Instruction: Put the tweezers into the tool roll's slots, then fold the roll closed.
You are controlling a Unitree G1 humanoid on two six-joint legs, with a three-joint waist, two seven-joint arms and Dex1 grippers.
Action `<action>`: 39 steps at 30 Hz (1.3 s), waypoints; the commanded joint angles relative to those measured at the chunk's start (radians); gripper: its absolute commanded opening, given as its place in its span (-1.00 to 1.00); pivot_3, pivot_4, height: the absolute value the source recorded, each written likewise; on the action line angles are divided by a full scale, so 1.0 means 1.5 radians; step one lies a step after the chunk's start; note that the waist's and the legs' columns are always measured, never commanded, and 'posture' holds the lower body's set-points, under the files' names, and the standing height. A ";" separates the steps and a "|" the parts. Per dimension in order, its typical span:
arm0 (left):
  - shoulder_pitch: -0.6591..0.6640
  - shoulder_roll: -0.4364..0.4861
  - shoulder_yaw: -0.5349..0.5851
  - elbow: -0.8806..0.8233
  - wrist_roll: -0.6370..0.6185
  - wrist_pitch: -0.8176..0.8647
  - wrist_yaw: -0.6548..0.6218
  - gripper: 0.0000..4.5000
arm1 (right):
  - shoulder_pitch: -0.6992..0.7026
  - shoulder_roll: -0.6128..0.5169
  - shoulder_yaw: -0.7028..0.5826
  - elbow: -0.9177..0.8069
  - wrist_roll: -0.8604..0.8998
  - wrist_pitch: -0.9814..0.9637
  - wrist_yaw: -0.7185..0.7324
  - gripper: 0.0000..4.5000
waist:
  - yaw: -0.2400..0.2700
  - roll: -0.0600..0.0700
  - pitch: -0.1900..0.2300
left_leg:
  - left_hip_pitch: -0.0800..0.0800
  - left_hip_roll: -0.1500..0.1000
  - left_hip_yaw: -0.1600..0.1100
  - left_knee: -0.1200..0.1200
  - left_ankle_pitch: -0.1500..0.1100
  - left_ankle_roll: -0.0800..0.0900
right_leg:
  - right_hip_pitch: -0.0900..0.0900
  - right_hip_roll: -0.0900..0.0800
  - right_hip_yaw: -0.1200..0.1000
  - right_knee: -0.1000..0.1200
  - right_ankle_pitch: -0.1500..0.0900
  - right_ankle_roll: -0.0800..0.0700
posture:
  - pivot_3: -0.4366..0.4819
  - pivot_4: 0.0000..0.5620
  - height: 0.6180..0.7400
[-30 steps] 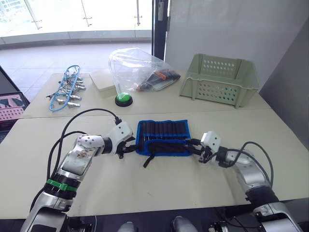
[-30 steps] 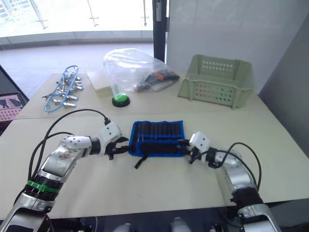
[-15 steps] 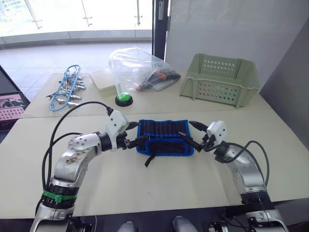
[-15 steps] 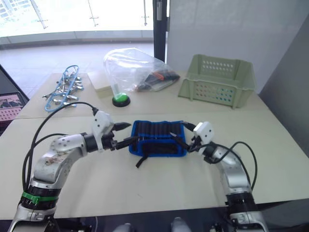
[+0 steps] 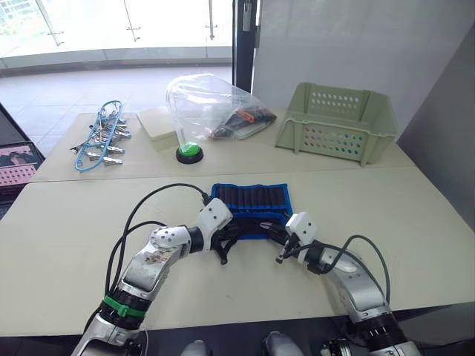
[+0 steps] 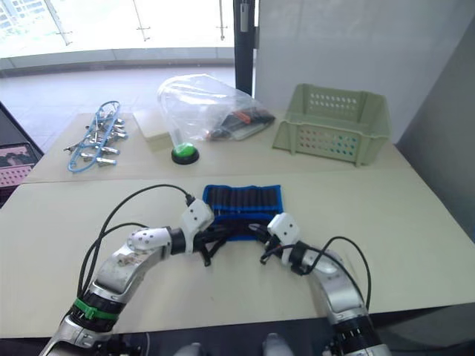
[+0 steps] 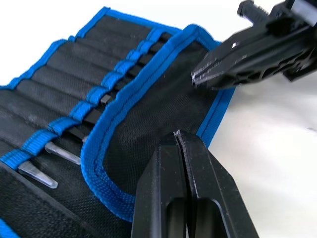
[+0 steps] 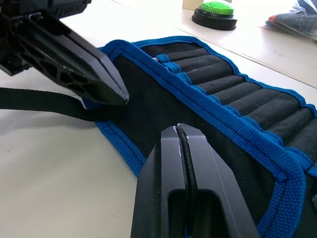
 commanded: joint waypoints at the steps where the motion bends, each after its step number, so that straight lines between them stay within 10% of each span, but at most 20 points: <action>1: -0.018 -0.010 -0.012 0.022 0.017 -0.044 -0.004 -0.99 | -0.019 -0.001 0.008 0.018 -0.035 -0.007 -0.022 -1.00 | 0.000 0.000 0.000 | 0.000 0.000 0.000 0.000 0.000 0.000 | 0.000 0.000 0.000 0.000 0.000 0.000 | -0.05 -0.47 1.00; 15: -0.004 0.016 0.025 0.182 0.057 -0.137 0.009 -0.99 | -0.028 -0.034 0.000 0.128 -0.148 -0.053 -0.144 -1.00 | 0.001 0.000 0.000 | 0.007 0.000 0.000 0.000 0.000 0.000 | 0.008 0.000 0.000 -0.002 0.000 0.000 | -0.05 -0.47 1.00; 27: 0.034 0.007 0.133 0.072 -0.060 -0.125 -0.023 -0.99 | -0.029 -0.020 -0.024 0.097 -0.114 -0.104 -0.151 -1.00 | -0.003 0.000 0.000 | 0.012 0.001 0.000 -0.003 0.000 0.000 | 0.013 0.001 0.000 -0.004 0.000 0.000 | -0.05 -0.47 1.00; 39: 0.090 0.192 0.245 -0.083 -0.145 -0.054 -0.111 -0.99 | -0.112 -0.119 -0.153 0.027 0.068 0.058 -0.017 -1.00 | -0.003 0.000 0.001 | 0.008 0.001 0.000 -0.005 0.000 0.000 | 0.009 0.000 0.000 -0.006 0.000 0.000 | -0.05 -0.47 1.00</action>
